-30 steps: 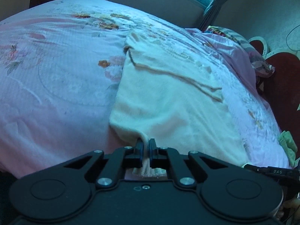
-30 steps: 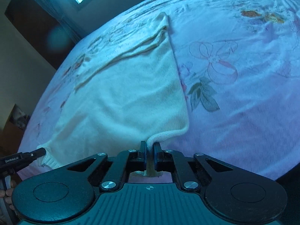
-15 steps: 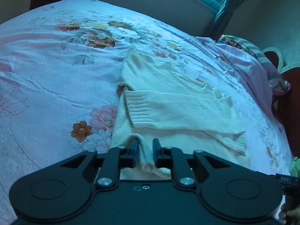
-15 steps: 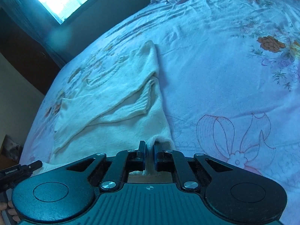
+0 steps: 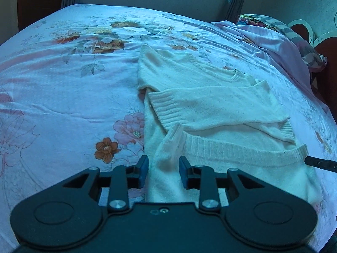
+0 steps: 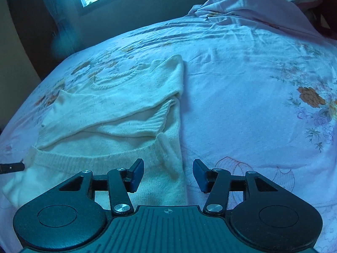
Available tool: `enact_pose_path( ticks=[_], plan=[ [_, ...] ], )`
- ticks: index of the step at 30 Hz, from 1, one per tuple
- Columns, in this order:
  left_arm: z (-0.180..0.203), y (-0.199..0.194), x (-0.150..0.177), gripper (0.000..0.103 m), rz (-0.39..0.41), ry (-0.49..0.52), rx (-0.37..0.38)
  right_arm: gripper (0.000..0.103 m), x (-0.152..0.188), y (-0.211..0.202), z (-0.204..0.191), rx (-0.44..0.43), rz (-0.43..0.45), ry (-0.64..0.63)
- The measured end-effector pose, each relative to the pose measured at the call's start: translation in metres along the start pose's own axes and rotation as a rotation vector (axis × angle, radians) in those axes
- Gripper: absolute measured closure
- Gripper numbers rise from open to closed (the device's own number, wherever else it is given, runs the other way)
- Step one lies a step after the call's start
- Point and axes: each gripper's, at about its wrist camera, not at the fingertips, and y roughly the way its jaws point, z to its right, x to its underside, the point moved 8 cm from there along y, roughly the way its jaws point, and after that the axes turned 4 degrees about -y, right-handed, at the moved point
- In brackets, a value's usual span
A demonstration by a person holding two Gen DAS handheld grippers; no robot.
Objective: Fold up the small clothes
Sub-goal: 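Lift the held side edge and fold it over the sweater body with both grippers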
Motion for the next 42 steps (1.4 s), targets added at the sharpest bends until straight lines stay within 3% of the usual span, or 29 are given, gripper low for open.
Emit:
enact_pose_path(
  ticks=[4, 5, 6, 7, 11, 13, 16, 17, 18, 19, 25, 31, 35, 42],
  plan=[
    [0.008, 0.006, 0.006, 0.088, -0.012, 0.033, 0.001, 0.052, 0.005, 0.005, -0.008, 0.0, -0.007, -0.047],
    [0.009, 0.005, 0.006, 0.091, -0.009, 0.032, 0.009, 0.058, 0.005, 0.005, -0.01, -0.008, -0.006, -0.056],
    [0.009, 0.004, 0.005, 0.099, -0.003, 0.023, 0.023, 0.071, 0.004, 0.005, -0.011, -0.02, -0.005, -0.058],
    [0.011, 0.003, 0.004, 0.099, 0.003, 0.02, 0.033, 0.079, 0.002, 0.005, -0.012, -0.028, -0.005, -0.059],
    [0.013, 0.011, 0.005, 0.099, -0.016, 0.043, 0.028, 0.079, -0.002, 0.014, -0.01, -0.038, -0.021, -0.065],
    [0.012, 0.015, 0.003, 0.089, -0.022, 0.033, 0.031, 0.079, -0.003, 0.019, -0.01, -0.042, -0.031, -0.074],
    [0.013, 0.02, 0.001, 0.092, -0.022, 0.037, 0.022, 0.079, -0.006, 0.022, -0.01, -0.043, -0.036, -0.075],
    [0.015, 0.019, 0.001, 0.096, -0.013, 0.039, 0.021, 0.081, -0.007, 0.021, -0.01, -0.039, -0.03, -0.083],
    [0.017, 0.017, 0.001, 0.099, -0.007, 0.044, 0.026, 0.094, -0.006, 0.02, -0.012, -0.041, -0.027, -0.093],
    [0.019, 0.015, 0.001, 0.1, 0.003, 0.052, 0.033, 0.098, -0.006, 0.018, -0.014, -0.056, -0.024, -0.095],
    [0.019, 0.013, 0.001, 0.101, 0.019, 0.049, 0.044, 0.098, 0.0, 0.02, -0.012, -0.067, -0.036, -0.084],
    [0.028, -0.009, -0.022, 0.101, 0.098, 0.046, 0.08, 0.098, -0.022, 0.001, -0.016, -0.1, 0.048, -0.056],
    [0.033, -0.019, -0.042, 0.101, 0.155, 0.024, 0.102, 0.098, -0.044, -0.012, -0.019, -0.12, 0.118, -0.04],
    [0.044, -0.016, -0.096, 0.101, 0.252, 0.002, 0.129, 0.103, -0.113, -0.01, -0.014, -0.109, 0.23, -0.028]
  ],
)
